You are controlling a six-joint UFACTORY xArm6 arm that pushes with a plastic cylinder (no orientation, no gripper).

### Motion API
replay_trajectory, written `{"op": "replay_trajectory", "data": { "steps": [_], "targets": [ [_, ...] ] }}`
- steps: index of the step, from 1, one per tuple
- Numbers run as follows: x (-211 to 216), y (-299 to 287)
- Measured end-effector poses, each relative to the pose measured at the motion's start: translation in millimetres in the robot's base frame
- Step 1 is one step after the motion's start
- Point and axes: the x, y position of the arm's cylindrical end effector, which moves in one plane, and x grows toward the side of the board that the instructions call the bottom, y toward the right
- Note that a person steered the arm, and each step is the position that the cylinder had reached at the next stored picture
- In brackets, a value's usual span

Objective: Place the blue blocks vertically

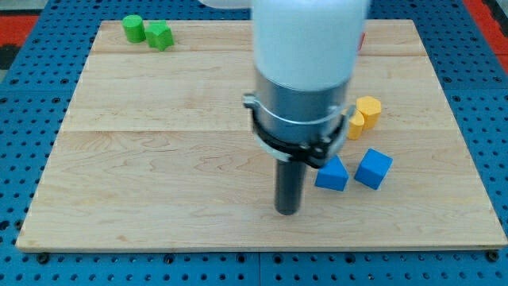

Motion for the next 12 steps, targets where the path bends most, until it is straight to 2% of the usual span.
{"op": "replay_trajectory", "data": {
  "steps": [1, 2, 3, 4, 5, 6, 7, 8, 9, 10, 11, 12],
  "targets": [
    [-39, 12],
    [-82, -35],
    [-92, -59],
    [-33, -69],
    [21, -9],
    [15, 78],
    [21, 135],
    [-36, 135],
    [-48, 136],
    [-47, 67],
    [-47, -66],
    [-48, -76]
  ]
}}
